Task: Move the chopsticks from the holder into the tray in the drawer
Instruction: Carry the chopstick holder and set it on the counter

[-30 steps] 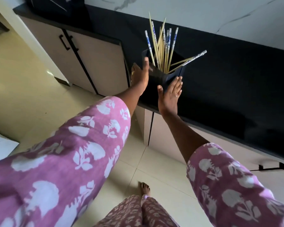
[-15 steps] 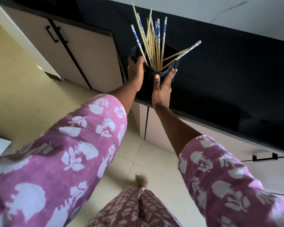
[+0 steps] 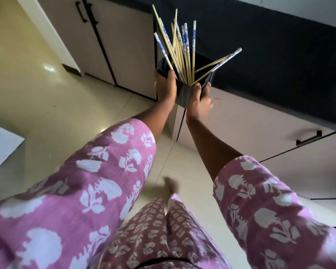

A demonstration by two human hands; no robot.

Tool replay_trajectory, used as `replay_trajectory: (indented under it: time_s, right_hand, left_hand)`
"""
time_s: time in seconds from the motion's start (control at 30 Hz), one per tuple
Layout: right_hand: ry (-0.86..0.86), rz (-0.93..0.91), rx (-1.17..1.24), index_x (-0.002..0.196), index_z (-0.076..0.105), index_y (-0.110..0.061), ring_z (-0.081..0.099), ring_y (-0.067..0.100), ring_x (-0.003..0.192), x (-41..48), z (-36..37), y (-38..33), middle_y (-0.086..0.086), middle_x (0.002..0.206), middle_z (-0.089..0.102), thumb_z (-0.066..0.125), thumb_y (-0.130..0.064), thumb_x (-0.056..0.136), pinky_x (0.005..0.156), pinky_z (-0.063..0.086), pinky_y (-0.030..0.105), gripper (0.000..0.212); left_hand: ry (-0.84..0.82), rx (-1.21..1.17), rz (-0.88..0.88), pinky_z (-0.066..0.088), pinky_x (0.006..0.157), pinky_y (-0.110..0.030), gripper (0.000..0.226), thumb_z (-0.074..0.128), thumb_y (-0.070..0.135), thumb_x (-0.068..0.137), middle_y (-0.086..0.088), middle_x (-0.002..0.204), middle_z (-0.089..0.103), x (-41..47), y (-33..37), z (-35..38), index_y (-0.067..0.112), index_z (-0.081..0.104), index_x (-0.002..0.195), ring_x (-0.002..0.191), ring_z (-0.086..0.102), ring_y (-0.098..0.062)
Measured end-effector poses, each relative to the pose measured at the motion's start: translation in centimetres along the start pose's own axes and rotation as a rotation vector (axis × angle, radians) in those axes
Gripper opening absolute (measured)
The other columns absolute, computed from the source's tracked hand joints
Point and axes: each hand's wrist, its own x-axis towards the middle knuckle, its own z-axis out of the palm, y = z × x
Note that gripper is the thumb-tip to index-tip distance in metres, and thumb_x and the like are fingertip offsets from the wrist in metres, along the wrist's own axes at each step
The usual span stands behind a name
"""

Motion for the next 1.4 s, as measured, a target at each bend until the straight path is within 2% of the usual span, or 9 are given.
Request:
replay_trajectory:
  time_s: [0.23, 0.4, 0.47, 0.57, 0.7, 0.9, 1.07, 1.27, 1.4]
  right_hand:
    - [-0.162, 0.139, -0.108, 0.124, 0.053, 0.000, 0.051, 0.037, 0.110, -10.8, -3.0, 2.5, 0.025, 0.111, 0.062, 0.037, -0.023, 0.086, 0.094, 0.043, 0.047, 0.047]
    - [-0.298, 0.136, -0.232, 0.121, 0.059, -0.003, 0.053, 0.039, 0.110, -16.6, -4.3, 5.2, 0.023, 0.116, 0.064, 0.043, -0.008, 0.087, 0.095, 0.043, 0.042, 0.038]
    - [-0.374, 0.141, -0.302, 0.127, 0.057, -0.006, 0.052, 0.040, 0.113, -18.8, -4.6, 6.8, 0.024, 0.121, 0.062, 0.045, -0.007, 0.088, 0.095, 0.042, 0.041, 0.041]
    - [-0.554, 0.106, -0.373, 0.121, 0.061, -0.007, 0.059, 0.038, 0.100, -22.0, -5.5, 9.1, 0.024, 0.112, 0.066, 0.047, -0.006, 0.086, 0.080, 0.046, 0.036, 0.038]
    - [-0.821, 0.062, -0.446, 0.107, 0.066, -0.006, 0.054, 0.027, 0.078, -26.0, -6.7, 12.0, 0.017, 0.084, 0.062, 0.045, -0.005, 0.081, 0.069, 0.044, 0.035, 0.033]
    - [-1.277, -0.113, -0.600, 0.110, 0.063, -0.002, 0.053, 0.041, 0.099, -34.6, -9.8, 14.8, 0.028, 0.100, 0.064, 0.043, -0.006, 0.082, 0.085, 0.047, 0.050, 0.035]
    - [-1.633, -0.274, -0.584, 0.099, 0.067, -0.005, 0.054, 0.032, 0.080, -42.7, -13.7, 14.6, 0.022, 0.081, 0.064, 0.035, -0.021, 0.063, 0.069, 0.040, 0.034, 0.051]
    - [-2.000, -0.613, -0.667, 0.103, 0.063, -0.004, 0.056, 0.042, 0.092, -52.8, -18.6, 14.8, 0.029, 0.093, 0.065, 0.029, -0.023, 0.063, 0.080, 0.046, 0.043, 0.056]
    - [-2.191, -0.737, -0.608, 0.100, 0.063, 0.001, 0.059, 0.041, 0.091, -59.9, -22.2, 15.0, 0.028, 0.094, 0.066, 0.030, -0.023, 0.068, 0.083, 0.046, 0.045, 0.052]
  left_hand:
    - [0.074, -0.155, -0.211, 0.048, 0.093, -0.053, 0.043, 0.049, 0.013, 0.089, -0.020, 0.124, 0.056, -8.3, -7.3, -8.4, 0.010, 0.038, 0.131, 0.110, 0.058, -0.035]
    - [0.309, -0.188, -0.333, 0.047, 0.094, -0.040, 0.050, 0.056, 0.008, 0.084, -0.023, 0.124, 0.055, -14.6, -13.3, -13.2, 0.003, 0.036, 0.130, 0.111, 0.056, -0.036]
    - [0.397, -0.258, -0.384, 0.052, 0.088, -0.048, 0.050, 0.056, 0.005, 0.082, -0.023, 0.121, 0.055, -17.2, -15.5, -14.9, 0.005, 0.037, 0.128, 0.105, 0.060, -0.036]
    - [0.562, -0.325, -0.414, 0.059, 0.063, -0.035, 0.053, 0.054, 0.001, 0.080, -0.019, 0.120, 0.056, -21.6, -18.9, -17.3, 0.008, 0.037, 0.129, 0.094, 0.062, -0.034]
    - [0.750, -0.367, -0.463, 0.052, 0.088, -0.053, 0.060, 0.057, 0.004, 0.081, -0.017, 0.128, 0.054, -28.1, -22.5, -19.7, 0.016, 0.036, 0.136, 0.110, 0.058, -0.038]
    - [1.125, -0.516, -0.555, 0.048, 0.094, -0.053, 0.056, 0.057, 0.007, 0.085, -0.018, 0.128, 0.053, -39.4, -26.1, -23.1, 0.015, 0.034, 0.136, 0.114, 0.055, -0.037]
    - [1.434, -0.760, -0.511, 0.057, 0.073, -0.040, 0.048, 0.055, 0.007, 0.087, -0.014, 0.107, 0.055, -49.3, -28.0, -25.2, 0.015, 0.035, 0.130, 0.086, 0.059, -0.027]
    - [1.749, -0.957, -0.433, 0.053, 0.072, -0.038, 0.048, 0.054, 0.011, 0.086, -0.016, 0.100, 0.052, -60.2, -30.0, -26.8, 0.010, 0.030, 0.128, 0.073, 0.055, -0.023]
    - [1.991, -1.050, -0.311, 0.053, 0.068, -0.033, 0.053, 0.055, 0.013, 0.078, -0.008, 0.102, 0.048, -66.9, -31.2, -28.6, 0.008, 0.030, 0.125, 0.083, 0.053, -0.021]
